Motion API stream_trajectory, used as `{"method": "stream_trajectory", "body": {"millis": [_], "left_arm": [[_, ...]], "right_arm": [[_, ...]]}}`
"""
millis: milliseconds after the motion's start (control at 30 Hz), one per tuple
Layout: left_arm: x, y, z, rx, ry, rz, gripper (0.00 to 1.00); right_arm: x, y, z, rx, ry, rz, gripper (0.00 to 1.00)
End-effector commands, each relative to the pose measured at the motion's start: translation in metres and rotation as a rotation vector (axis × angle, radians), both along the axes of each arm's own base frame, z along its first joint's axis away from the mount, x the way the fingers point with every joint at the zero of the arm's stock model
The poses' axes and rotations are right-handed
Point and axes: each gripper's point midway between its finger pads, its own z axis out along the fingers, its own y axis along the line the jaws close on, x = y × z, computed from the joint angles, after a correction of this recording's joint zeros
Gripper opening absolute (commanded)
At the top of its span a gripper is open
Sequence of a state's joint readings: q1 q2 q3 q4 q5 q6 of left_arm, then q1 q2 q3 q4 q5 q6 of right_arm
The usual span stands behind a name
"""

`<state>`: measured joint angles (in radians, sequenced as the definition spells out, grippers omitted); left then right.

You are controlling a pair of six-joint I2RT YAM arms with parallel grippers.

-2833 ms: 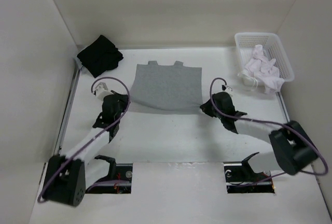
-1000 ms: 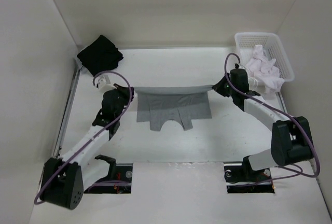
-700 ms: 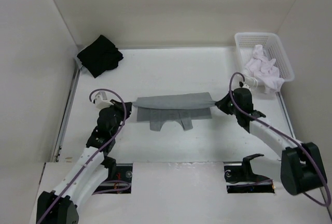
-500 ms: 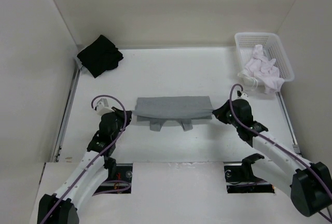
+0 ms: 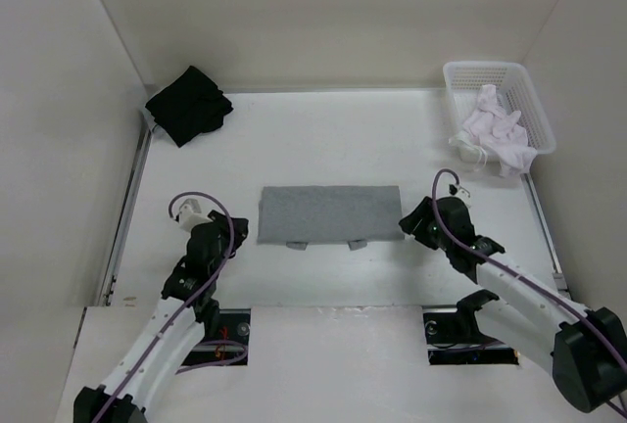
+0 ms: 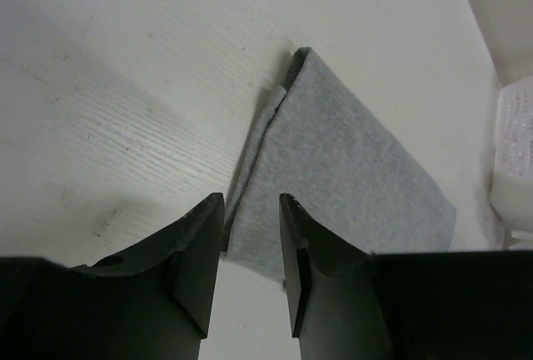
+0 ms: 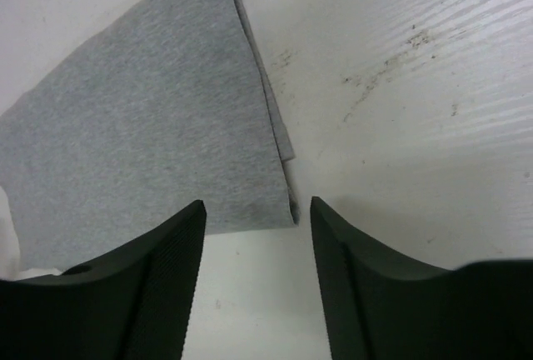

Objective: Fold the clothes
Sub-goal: Fold the tank top

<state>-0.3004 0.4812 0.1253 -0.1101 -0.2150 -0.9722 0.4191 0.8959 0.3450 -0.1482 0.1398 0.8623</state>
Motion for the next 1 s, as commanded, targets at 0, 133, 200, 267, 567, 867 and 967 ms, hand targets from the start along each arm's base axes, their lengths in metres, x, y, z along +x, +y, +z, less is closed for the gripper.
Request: {"method": "stream_trajectory", "body": {"millis": [0, 133, 200, 267, 567, 867, 967], "left_arm": [[0.016, -0.002, 0.044, 0.019, -0.110, 0.018, 0.31], [0.034, -0.071, 0.067, 0.023, -0.134, -0.173, 0.30], [0.037, -0.112, 0.073, 0.025, -0.167, -0.254, 0.30], [0.041, -0.144, 0.074, 0.042, -0.200, -0.310, 0.31], [0.063, -0.192, 0.014, 0.011, -0.097, -0.351, 0.31], [0.069, -0.103, 0.004, 0.018, -0.079, -0.186, 0.30], [0.069, -0.097, 0.014, 0.024, -0.103, -0.185, 0.30]], "right_arm": [[0.030, -0.007, 0.024, -0.028, -0.100, -0.030, 0.61], [0.054, -0.003, 0.016, -0.007, -0.068, -0.012, 0.58], [0.062, 0.001, 0.010, 0.011, -0.054, -0.013, 0.56], [0.067, 0.005, 0.004, 0.019, -0.037, -0.007, 0.55], [0.065, 0.025, -0.023, 0.125, 0.040, 0.005, 0.47], [0.063, 0.038, -0.029, 0.204, 0.057, 0.010, 0.29], [0.064, 0.039, -0.027, 0.221, 0.036, 0.010, 0.18]]}}
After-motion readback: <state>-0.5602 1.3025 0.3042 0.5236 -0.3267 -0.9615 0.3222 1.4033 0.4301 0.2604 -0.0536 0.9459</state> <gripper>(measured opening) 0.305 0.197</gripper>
